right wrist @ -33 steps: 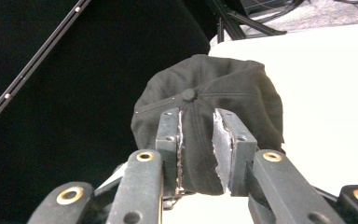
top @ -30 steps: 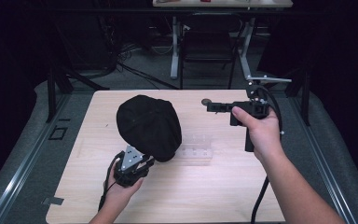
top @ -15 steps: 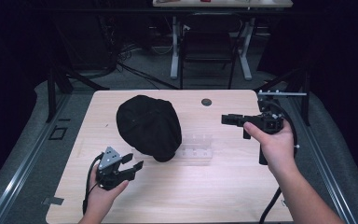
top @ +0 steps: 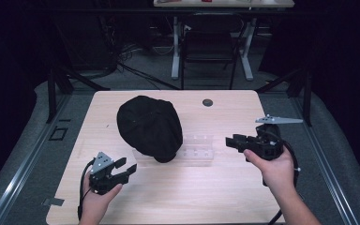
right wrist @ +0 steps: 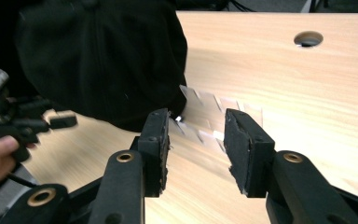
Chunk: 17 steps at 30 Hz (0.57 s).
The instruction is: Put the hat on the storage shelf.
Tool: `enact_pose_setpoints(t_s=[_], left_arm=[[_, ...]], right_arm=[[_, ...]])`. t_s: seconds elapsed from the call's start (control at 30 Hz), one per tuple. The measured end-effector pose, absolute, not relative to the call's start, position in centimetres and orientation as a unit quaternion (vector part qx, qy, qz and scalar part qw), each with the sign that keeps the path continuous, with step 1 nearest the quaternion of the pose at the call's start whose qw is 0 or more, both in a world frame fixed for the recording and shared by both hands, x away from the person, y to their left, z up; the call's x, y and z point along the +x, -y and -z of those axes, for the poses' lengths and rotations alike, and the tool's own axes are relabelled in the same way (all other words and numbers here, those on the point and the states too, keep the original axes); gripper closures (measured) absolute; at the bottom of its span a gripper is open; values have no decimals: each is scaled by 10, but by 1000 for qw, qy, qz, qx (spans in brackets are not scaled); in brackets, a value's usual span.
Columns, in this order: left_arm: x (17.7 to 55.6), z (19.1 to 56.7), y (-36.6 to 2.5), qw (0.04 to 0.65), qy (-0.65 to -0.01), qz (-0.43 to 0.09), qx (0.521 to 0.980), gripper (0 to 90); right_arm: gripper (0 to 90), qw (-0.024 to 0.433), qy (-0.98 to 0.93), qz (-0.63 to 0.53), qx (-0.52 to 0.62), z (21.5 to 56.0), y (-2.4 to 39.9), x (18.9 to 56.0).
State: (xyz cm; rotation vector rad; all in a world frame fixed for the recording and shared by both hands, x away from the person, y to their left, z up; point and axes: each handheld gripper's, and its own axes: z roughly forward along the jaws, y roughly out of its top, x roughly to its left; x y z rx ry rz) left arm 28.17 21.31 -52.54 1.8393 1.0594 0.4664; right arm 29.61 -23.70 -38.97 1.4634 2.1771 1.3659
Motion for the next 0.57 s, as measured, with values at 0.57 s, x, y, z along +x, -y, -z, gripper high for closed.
enact_pose_setpoints(t_s=[0.57], left_arm=[[280,532,-213,465,-417,-192,757,469]], right_arm=[[584,164,-752,-421,480,462,244,266]])
